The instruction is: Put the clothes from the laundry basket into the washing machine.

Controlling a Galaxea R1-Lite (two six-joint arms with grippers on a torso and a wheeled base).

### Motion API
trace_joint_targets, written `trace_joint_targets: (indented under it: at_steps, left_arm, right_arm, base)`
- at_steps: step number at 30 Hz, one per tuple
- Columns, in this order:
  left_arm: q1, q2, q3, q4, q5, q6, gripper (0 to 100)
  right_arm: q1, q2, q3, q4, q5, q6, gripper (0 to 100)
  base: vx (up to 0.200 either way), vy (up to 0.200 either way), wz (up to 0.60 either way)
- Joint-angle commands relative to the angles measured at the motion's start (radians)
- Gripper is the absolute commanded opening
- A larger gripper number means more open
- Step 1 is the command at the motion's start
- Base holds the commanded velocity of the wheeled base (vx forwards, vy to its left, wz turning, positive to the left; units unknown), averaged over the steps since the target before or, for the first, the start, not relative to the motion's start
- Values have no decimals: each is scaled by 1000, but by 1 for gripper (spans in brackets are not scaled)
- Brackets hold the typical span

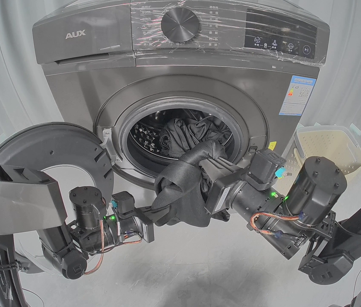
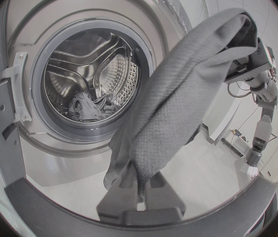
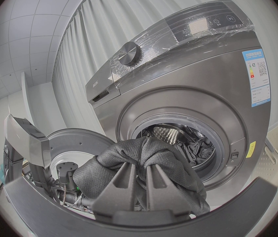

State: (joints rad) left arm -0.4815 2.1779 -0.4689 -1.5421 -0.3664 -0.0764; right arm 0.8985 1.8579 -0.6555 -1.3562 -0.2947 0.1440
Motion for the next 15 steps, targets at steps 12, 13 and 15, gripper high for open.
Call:
trace_joint_targets:
  at_steps: [12,13,15]
  left_arm:
    - [-68,-276,266,0,-8,10,0]
    - [-71,-279,266,-1,-5,7,0]
    - [-74,-271,254,-1,-3,4,0]
  right_arm:
    - [-18,29,-18,-1,8,29,0]
    - [-18,29,-18,-1,6,29,0]
    - [-18,29,-18,0,5,29,0]
  base:
    - [0,0,0]
    - [0,0,0]
    - [0,0,0]
